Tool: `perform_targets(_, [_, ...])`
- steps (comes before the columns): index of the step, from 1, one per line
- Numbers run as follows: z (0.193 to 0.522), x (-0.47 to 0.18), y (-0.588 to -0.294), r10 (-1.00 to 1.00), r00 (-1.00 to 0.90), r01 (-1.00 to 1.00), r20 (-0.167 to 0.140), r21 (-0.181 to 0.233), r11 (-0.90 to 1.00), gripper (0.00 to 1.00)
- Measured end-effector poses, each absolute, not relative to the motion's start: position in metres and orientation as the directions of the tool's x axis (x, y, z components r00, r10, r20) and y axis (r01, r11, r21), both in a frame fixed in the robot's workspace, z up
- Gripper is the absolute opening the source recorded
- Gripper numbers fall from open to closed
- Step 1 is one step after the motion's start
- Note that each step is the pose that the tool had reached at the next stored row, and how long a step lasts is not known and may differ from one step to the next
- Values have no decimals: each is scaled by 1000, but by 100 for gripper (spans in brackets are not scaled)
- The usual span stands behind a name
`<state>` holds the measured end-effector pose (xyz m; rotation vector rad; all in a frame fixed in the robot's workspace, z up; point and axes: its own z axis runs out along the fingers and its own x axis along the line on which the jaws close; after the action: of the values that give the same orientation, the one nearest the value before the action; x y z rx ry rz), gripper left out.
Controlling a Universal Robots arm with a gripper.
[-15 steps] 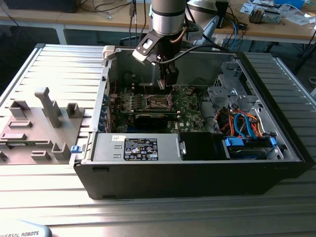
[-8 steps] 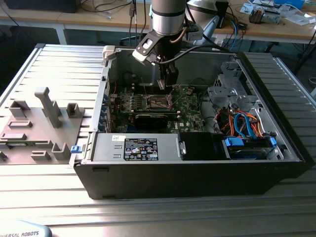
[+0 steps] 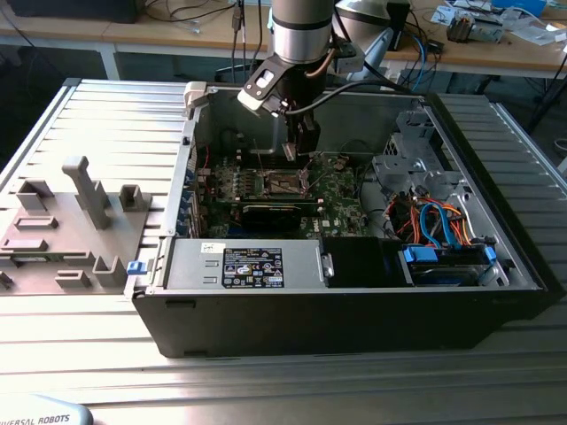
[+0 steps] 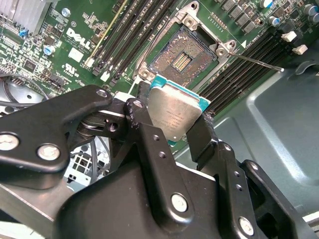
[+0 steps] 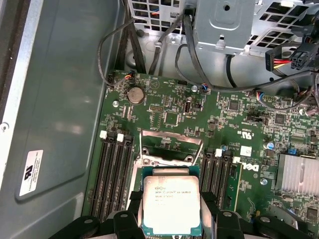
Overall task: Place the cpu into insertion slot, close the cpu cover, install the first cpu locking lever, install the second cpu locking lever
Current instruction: 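Place the cpu into insertion slot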
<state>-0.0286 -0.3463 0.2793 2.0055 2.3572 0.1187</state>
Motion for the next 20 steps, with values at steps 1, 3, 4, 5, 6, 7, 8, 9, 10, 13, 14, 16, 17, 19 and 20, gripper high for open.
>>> perform_targets(1, [279,-29,-346,987,-160,984,16,87,158,54])
perform_targets(3, [279,-29,-346,987,-159,984,16,87,157,54])
perform_targets(4, [279,-29,-346,987,-158,984,16,87,156,54])
perform_targets(5, [279,-29,-346,987,-157,984,16,87,155,54])
perform_targets(6, [279,-29,-346,988,-156,984,16,87,154,54])
perform_targets(7, [279,-29,-346,988,-155,984,16,87,153,54])
perform_targets(8, [279,-29,-346,988,-154,984,16,87,152,54])
perform_targets(9, [279,-29,-346,988,-154,985,16,87,152,54])
perform_targets(10, [279,-29,-346,988,-153,985,16,87,151,54])
perform_targets(13, [279,-29,-346,988,-151,985,16,87,149,54])
perform_targets(14, [279,-29,-346,988,-151,985,16,87,149,54])
perform_targets(16, [279,-29,-346,989,-149,985,16,87,147,54])
perform_targets(17, [279,-29,-346,989,-148,985,16,87,146,54])
perform_targets(19, [279,-29,-346,989,-146,986,16,87,144,54])
perform_targets(20, [279,-29,-346,989,-146,986,16,87,144,54])
